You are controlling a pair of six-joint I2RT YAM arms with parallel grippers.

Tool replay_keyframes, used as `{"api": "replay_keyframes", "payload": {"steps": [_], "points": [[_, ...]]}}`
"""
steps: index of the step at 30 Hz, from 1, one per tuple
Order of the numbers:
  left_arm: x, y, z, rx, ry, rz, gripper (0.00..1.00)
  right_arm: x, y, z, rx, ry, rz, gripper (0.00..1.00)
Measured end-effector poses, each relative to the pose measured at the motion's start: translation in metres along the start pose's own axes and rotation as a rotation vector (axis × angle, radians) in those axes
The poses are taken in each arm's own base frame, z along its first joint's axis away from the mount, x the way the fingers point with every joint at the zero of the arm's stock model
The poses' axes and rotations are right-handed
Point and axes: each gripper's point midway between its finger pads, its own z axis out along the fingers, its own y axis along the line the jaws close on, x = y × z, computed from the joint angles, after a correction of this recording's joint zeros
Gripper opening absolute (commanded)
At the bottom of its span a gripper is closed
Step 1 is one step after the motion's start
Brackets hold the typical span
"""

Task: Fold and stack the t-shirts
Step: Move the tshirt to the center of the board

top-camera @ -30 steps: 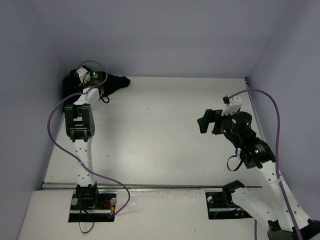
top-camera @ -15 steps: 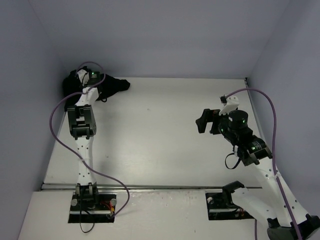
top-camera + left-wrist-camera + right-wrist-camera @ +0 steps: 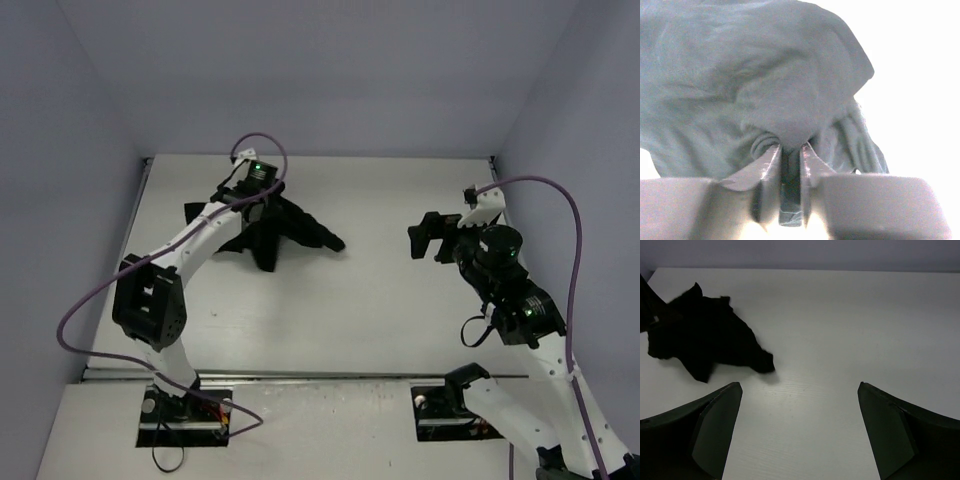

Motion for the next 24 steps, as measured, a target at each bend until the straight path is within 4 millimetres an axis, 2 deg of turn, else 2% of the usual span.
{"api": "replay_keyframes", "payload": {"steps": [2,4,5,7,11,13,18,21,24], "points": [[0.024,-0.035,-0.041,0.102,0.008,0.055,0.51,-0.004,-0.002,-0.005,0.006,-0.022,0.003,1.0],[0.047,-0.055,-0.074,0.18,0.029,0.094,0.62,-0.008,-0.003,-0.01,0.01,-0.039,0.005,1.0],[0.055,-0.059,-0.085,0.202,0.038,0.107,0.65,-0.009,-0.003,-0.012,0.012,-0.047,0.008,1.0],[0.065,-0.054,-0.093,0.201,0.058,0.125,0.68,-0.011,-0.004,-0.016,0.016,-0.055,0.017,1.0],[0.072,-0.033,-0.097,0.153,0.086,0.154,0.69,-0.004,-0.007,-0.019,0.038,-0.036,0.057,0.98],[0.069,-0.025,-0.1,0.141,0.084,0.178,0.69,0.007,-0.009,-0.015,0.056,0.002,0.085,0.94],[0.059,-0.01,-0.1,0.135,0.092,0.222,0.69,0.042,-0.013,0.004,0.103,0.14,0.126,0.92],[0.052,0.007,-0.083,0.109,0.128,0.214,0.69,0.068,-0.016,0.022,0.141,0.243,0.135,0.91],[0.047,0.036,-0.053,0.042,0.173,0.178,0.69,0.091,-0.02,0.039,0.184,0.334,0.138,0.92]]}}
